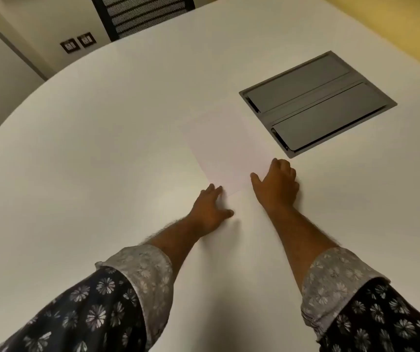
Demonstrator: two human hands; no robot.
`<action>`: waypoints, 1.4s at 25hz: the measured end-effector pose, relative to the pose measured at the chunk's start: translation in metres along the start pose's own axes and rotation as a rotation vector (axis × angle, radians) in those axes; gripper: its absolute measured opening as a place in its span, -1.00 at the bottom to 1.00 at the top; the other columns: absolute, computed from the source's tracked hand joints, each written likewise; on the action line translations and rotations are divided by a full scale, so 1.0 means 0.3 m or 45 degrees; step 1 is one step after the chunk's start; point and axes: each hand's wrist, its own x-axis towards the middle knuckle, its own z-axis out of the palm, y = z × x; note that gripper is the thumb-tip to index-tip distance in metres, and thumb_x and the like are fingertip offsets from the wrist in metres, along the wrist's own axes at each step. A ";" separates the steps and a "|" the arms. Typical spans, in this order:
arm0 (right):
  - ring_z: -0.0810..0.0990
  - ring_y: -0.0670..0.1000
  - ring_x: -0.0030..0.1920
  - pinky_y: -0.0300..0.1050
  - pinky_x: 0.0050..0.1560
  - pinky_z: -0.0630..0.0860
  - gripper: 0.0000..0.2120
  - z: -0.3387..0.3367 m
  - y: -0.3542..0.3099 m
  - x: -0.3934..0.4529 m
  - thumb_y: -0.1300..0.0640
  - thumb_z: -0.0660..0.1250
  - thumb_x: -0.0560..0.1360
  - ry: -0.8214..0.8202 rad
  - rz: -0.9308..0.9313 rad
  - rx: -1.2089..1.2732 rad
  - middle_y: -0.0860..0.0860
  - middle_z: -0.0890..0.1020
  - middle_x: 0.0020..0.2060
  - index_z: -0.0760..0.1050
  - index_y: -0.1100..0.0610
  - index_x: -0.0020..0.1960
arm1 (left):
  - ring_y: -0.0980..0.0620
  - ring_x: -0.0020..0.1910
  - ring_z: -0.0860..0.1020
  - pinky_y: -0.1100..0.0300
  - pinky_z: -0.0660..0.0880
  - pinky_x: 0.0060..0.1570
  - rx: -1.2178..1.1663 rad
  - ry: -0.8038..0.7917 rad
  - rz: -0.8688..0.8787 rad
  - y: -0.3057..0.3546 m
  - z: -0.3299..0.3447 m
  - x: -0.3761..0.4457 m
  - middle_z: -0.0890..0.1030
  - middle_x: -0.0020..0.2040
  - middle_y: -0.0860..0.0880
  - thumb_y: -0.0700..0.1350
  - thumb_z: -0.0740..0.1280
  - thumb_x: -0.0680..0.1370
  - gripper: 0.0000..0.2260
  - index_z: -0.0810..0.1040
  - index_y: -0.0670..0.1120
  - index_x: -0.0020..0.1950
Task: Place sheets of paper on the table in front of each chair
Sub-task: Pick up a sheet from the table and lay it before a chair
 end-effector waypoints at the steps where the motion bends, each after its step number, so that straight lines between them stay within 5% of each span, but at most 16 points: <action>1: 0.48 0.19 0.36 0.18 0.22 0.52 -0.35 0.010 -0.005 0.010 -0.23 0.37 0.57 0.018 0.021 -0.082 0.15 0.49 0.40 0.40 0.20 0.46 | -0.04 0.67 0.02 -0.11 0.14 0.60 0.159 -0.012 0.018 -0.004 0.014 0.012 0.05 0.70 0.01 0.09 0.47 0.55 -0.20 0.14 -0.01 0.68; 6: 0.43 0.17 0.39 0.16 0.19 0.48 -0.37 0.050 -0.024 0.002 -0.24 0.37 0.58 0.053 0.060 -0.228 0.10 0.44 0.45 0.45 0.17 0.46 | 0.01 0.68 -0.18 -0.26 0.15 0.57 0.430 -0.023 -0.016 -0.034 0.049 0.012 -0.17 0.71 0.09 0.25 0.46 0.49 -0.06 -0.02 0.07 0.69; 12: 0.36 0.16 0.50 0.17 0.25 0.43 -0.42 0.067 -0.033 -0.002 -0.18 0.37 0.61 0.053 0.085 -0.194 0.08 0.33 0.59 0.45 0.14 0.49 | -0.01 0.68 -0.18 -0.14 0.12 0.61 0.487 -0.002 0.038 -0.050 0.054 0.003 -0.16 0.71 0.07 0.22 0.46 0.51 -0.08 -0.02 0.08 0.70; 19: 0.33 0.20 0.56 0.23 0.33 0.41 -0.30 0.100 -0.042 -0.024 -0.13 0.31 0.66 0.065 0.023 -0.222 0.15 0.34 0.60 0.17 0.12 0.66 | -0.02 0.69 -0.16 -0.09 0.11 0.60 0.508 0.006 0.051 -0.054 0.047 0.006 -0.17 0.71 0.07 0.20 0.47 0.51 -0.07 -0.02 0.07 0.70; 25: 0.52 0.20 0.38 0.22 0.28 0.49 -0.36 0.103 -0.040 -0.019 0.00 0.43 0.61 0.187 -0.036 -0.089 0.14 0.59 0.40 0.31 0.13 0.60 | -0.03 0.69 -0.15 -0.09 0.14 0.59 0.528 0.008 0.033 -0.060 0.054 0.015 -0.19 0.71 0.06 0.22 0.49 0.48 -0.02 -0.05 0.06 0.70; 28: 0.61 0.17 0.26 0.15 0.20 0.62 -0.35 0.087 -0.069 -0.019 0.18 0.48 0.57 0.202 -0.028 0.274 0.12 0.63 0.30 0.32 0.10 0.60 | -0.03 0.69 -0.15 -0.07 0.10 0.60 0.486 -0.063 0.008 -0.049 0.038 0.027 -0.19 0.71 0.04 0.21 0.51 0.47 -0.01 -0.03 0.04 0.70; 31: 0.69 0.11 0.11 0.10 0.21 0.68 -0.22 0.045 -0.109 0.004 0.31 0.50 0.51 0.111 0.271 0.991 0.07 0.65 0.16 0.24 0.06 0.63 | -0.06 0.68 0.02 0.06 0.11 0.57 0.326 -0.030 0.051 -0.032 0.007 0.023 -0.01 0.71 -0.01 0.20 0.52 0.47 -0.04 0.03 -0.03 0.69; 35: 0.72 0.12 -0.10 -0.09 -0.17 0.72 -0.02 -0.049 -0.130 0.039 0.48 0.48 0.44 -0.105 0.686 1.703 0.17 0.53 0.21 0.10 -0.03 0.66 | -0.08 0.47 0.46 -0.03 0.40 0.48 -0.510 0.401 -0.145 0.016 -0.015 -0.020 0.40 0.56 -0.05 0.27 0.45 0.51 -0.20 0.23 0.00 0.62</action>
